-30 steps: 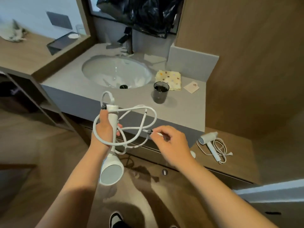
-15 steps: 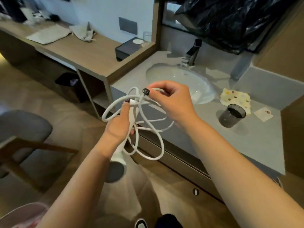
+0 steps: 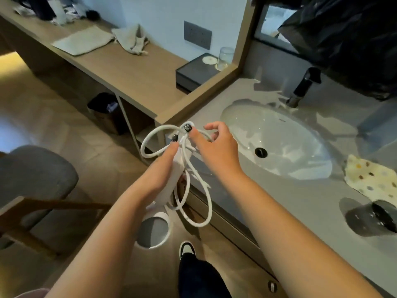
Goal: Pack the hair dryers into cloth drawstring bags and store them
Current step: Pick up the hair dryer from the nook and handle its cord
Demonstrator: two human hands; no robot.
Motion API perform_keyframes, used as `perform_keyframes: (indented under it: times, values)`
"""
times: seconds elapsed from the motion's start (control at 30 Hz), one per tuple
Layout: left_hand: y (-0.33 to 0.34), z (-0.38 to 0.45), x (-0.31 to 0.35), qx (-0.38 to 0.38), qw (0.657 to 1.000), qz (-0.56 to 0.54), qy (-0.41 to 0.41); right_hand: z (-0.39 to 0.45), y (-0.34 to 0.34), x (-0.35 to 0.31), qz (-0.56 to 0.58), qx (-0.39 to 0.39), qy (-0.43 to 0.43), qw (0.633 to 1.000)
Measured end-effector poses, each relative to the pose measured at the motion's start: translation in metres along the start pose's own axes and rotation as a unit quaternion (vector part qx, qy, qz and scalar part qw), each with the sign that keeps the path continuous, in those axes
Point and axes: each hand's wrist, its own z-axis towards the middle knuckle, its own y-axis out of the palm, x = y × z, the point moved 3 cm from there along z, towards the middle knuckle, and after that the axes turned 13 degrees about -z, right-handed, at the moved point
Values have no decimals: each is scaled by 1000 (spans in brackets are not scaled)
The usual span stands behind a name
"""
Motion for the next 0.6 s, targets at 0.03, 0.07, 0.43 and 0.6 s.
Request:
perform_keyframes:
  times: [0.03, 0.07, 0.43, 0.6]
  values:
    - [-4, 11, 7, -9, 1000, -8, -4, 18, 3, -4, -10, -17, 13, 1000]
    - [-9, 21, 14, -16, 1000, -11, -9, 35, 7, -9, -8, -33, 23, 999]
    - [-104, 130, 58, 21, 994, 84, -72, 157, 82, -82, 1, -228, 74, 971]
    - [-165, 193, 86, -6, 988, 133, -84, 212, 133, -116, -28, -199, 87, 976]
